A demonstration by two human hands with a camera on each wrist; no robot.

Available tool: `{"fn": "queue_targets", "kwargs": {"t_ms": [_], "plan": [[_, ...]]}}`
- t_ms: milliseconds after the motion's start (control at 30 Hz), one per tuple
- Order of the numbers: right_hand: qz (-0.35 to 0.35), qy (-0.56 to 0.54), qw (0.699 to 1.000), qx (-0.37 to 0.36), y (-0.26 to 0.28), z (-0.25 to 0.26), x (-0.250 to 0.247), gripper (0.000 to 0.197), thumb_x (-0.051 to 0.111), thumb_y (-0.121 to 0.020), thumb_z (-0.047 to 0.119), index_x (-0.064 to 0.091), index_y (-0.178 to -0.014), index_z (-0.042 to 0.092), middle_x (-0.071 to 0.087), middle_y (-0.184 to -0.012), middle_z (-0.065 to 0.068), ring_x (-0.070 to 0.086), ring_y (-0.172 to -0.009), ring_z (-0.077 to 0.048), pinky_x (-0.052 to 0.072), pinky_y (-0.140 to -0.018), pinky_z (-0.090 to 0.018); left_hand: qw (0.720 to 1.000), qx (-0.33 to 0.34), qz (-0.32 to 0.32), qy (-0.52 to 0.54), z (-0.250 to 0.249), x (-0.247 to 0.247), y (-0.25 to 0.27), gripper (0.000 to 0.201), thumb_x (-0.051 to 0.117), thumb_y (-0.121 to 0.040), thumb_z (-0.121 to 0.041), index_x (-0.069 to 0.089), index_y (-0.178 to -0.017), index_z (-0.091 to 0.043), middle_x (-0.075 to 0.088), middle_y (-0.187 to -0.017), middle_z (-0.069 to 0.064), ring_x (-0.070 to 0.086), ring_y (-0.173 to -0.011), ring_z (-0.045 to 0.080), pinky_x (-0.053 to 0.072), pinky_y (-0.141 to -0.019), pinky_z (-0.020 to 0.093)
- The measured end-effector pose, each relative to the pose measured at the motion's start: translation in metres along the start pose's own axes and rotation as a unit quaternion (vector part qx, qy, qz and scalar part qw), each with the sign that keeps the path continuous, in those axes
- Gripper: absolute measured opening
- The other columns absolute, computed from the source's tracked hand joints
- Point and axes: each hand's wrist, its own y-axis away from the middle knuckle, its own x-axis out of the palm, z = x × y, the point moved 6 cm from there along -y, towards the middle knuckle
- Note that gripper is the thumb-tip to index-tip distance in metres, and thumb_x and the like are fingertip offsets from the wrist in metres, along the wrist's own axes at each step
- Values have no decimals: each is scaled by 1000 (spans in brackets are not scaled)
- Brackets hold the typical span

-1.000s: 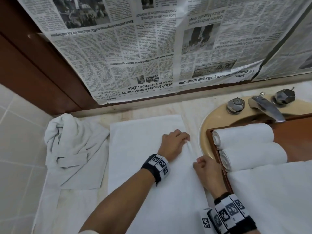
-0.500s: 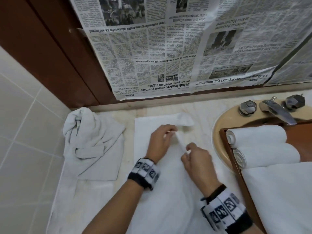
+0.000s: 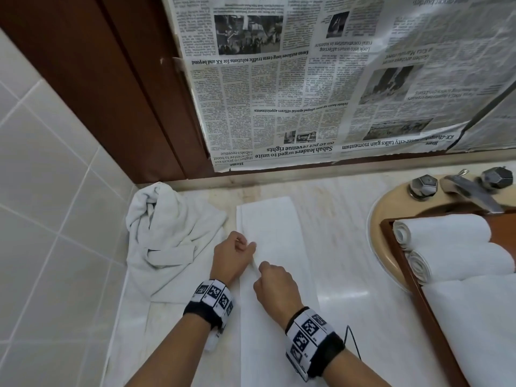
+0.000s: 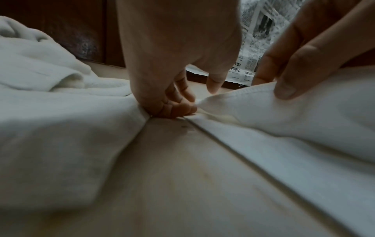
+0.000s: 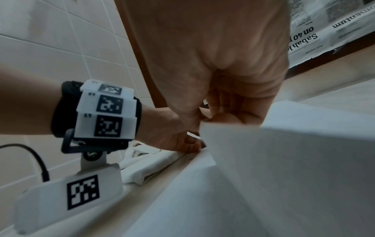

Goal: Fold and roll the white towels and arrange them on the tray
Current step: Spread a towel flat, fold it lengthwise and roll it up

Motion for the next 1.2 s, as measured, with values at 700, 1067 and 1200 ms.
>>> {"fn": "queue_targets", "kwargs": {"t_ms": [700,1067,1200], "plan": [[67,-99,987,-107,-3,-14,24,37,53,-96,26,53,-130,12,62,-107,-5,56,-92,-17,46,-81,-27,994,-60,-20,-89,6,1,-10,13,55,-96,-19,59,-95,-7,63,-80,6,59,-79,24,46,-71,31],[-84,54,987,-125,-84,-77,-43,58,25,-92,41,54,-133,11,49,-142,-5,48,-125,-29,42,-92,-40,990,-38,-54,-126,-3,-3,-35,19,63,-91,-28,62,-86,-10,64,-85,6,60,-83,23,51,-77,36],[-95,48,990,-97,-91,-70,-48,45,41,-97,39,54,-133,13,48,-141,-5,44,-127,-27,37,-100,-41,990,-57,-80,-100,-5,-3,-37,8,64,-87,-19,64,-84,-11,66,-83,2,58,-84,20,45,-75,28]]}}
